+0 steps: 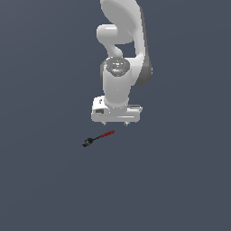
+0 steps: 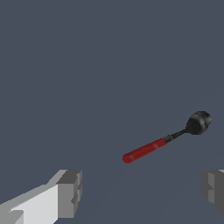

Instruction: Pick up the object and move it to a goal position.

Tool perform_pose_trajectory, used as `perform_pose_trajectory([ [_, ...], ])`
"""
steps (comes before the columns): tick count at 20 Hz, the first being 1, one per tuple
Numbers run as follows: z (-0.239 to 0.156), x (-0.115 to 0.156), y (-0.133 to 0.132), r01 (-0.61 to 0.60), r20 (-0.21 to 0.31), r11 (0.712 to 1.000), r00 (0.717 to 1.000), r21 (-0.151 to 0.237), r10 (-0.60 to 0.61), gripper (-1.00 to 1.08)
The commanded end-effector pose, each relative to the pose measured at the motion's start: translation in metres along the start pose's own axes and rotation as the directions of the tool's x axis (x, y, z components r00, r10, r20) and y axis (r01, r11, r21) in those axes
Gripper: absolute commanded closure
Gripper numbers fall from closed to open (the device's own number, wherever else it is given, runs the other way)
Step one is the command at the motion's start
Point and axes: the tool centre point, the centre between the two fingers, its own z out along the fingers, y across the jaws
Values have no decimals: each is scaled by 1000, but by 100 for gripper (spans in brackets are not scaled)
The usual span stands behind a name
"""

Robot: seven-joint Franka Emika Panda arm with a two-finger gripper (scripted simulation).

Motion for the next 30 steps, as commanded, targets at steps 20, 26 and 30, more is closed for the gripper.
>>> perform_pose_trajectory([
  [20, -12, 6, 13, -63, -15, 998, 998, 14, 63, -92],
  [26, 4, 6, 22, -186, -10, 982, 982, 23, 186, -92],
  [30, 18, 5, 31, -301, -5, 953, 953, 29, 302, -92],
])
